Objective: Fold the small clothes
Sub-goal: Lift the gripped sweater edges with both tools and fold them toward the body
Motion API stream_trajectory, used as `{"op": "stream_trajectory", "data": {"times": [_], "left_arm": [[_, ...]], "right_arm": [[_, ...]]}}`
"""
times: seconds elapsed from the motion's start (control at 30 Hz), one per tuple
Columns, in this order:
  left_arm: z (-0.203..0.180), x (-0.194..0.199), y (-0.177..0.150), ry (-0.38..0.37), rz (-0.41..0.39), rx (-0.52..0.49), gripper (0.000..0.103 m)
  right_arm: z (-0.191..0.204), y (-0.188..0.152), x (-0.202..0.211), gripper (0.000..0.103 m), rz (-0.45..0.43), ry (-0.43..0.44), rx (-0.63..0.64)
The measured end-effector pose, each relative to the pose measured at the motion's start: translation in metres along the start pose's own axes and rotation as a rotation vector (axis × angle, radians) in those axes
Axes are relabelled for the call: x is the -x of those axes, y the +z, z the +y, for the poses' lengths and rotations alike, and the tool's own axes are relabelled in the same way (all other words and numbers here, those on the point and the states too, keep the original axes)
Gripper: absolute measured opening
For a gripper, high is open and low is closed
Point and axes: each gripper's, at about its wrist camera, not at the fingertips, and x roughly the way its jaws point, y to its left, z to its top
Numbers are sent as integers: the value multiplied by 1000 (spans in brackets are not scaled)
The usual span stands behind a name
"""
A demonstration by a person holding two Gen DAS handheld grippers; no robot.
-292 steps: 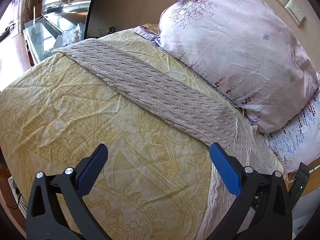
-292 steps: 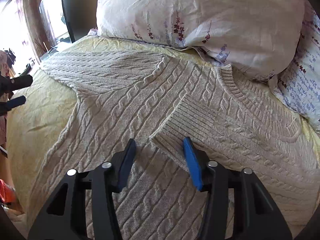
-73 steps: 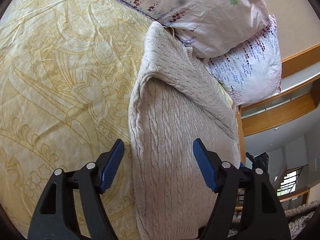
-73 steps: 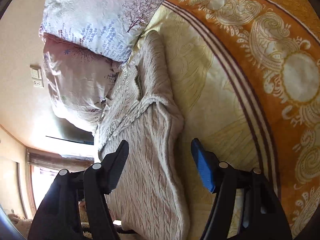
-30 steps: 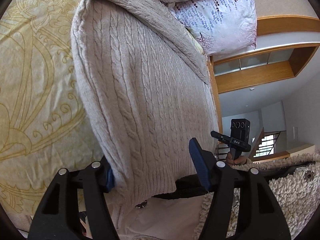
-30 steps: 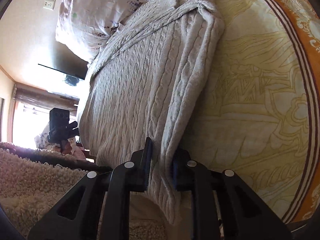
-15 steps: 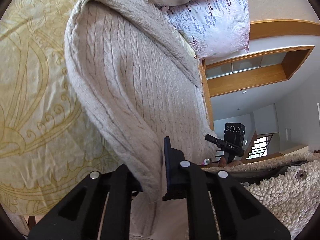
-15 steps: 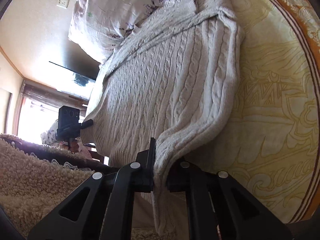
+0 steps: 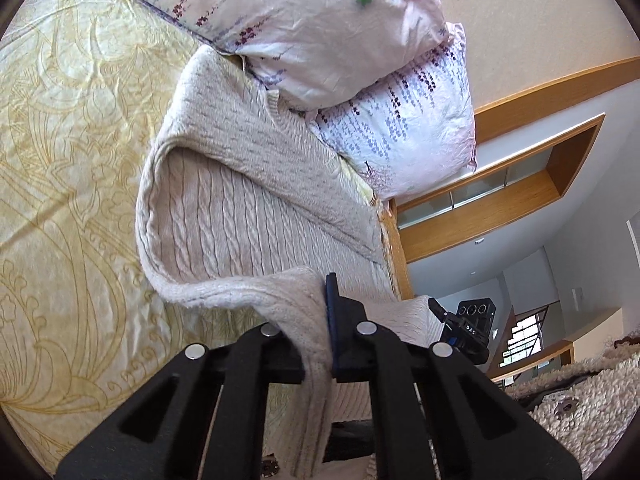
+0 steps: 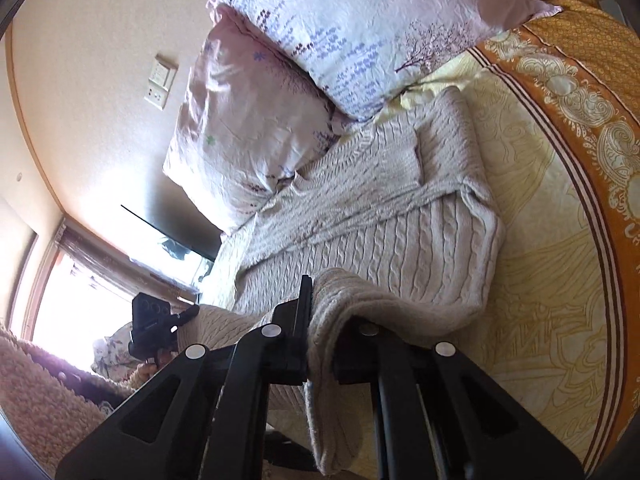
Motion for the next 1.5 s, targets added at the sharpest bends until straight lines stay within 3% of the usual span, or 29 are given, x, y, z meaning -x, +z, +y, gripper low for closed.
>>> {"op": "stream_trajectory", "data": {"times": [0.27,0.9,1.2,1.5], "left_arm": [[3,6,21,5,-111,36,7],[-6,-16,76,-8,-129,13,7],[24,-41,111,-35,-151,142,7],[67,-79,140,16,-173,300,7]], "right_arm": [[-1,19,6,8,-128,70,-64],[-6,56,-20,8,-186,125,-91],[-26,92,-60,8,-169,73,-134],[-68,124,-114,8,-82,-28,-246]]}}
